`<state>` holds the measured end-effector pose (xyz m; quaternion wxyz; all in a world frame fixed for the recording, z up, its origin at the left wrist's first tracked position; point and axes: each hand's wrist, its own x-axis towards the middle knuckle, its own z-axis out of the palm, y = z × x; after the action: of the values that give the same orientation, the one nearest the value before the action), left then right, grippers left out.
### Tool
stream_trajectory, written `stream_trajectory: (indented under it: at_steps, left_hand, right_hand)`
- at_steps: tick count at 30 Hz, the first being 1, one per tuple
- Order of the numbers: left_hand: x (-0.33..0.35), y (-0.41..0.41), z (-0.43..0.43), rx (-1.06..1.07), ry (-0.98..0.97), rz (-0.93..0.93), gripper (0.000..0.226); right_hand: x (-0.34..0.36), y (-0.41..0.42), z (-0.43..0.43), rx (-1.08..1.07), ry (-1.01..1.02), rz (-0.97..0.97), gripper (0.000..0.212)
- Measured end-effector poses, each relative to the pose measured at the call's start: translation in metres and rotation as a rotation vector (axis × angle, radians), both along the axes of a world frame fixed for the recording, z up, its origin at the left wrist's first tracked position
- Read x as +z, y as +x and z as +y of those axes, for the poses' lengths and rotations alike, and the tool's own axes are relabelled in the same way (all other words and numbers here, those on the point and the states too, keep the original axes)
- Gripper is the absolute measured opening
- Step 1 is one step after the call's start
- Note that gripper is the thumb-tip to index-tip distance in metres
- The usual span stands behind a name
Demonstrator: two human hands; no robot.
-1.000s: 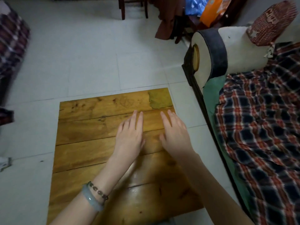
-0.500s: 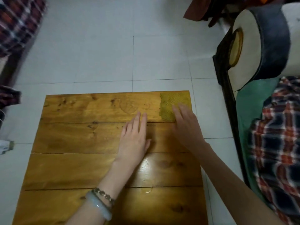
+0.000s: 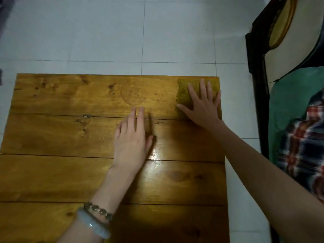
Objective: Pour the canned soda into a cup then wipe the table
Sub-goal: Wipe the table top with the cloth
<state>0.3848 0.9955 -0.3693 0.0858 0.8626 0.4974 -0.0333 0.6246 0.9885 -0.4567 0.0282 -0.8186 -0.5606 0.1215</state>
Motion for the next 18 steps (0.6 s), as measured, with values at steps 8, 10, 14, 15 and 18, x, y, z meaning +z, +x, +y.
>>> stream_trajectory:
  at_steps: [8, 10, 14, 15, 18]
  left_hand:
    - [-0.006, -0.006, 0.005, 0.030, -0.006, -0.012, 0.083]
    - [-0.007, -0.009, 0.006, 0.034, -0.010, -0.014, 0.082]
    - [-0.010, -0.017, 0.007, 0.051, -0.025, 0.008, 0.085]
    - [-0.011, -0.019, 0.007, 0.058, -0.030, 0.019, 0.087]
    - [-0.014, -0.027, 0.004, 0.066, -0.049, 0.040, 0.089]
  right_hand:
    - [-0.019, -0.006, 0.010, -0.047, -0.008, -0.072, 0.078]
    - [-0.021, -0.007, 0.010, -0.065, -0.013, -0.087, 0.074]
    - [-0.020, -0.011, 0.012, -0.078, -0.025, -0.077, 0.064]
    - [-0.020, -0.011, 0.013, -0.076, -0.017, -0.062, 0.064]
    - [-0.018, -0.007, 0.012, -0.097, 0.002, -0.007, 0.057]
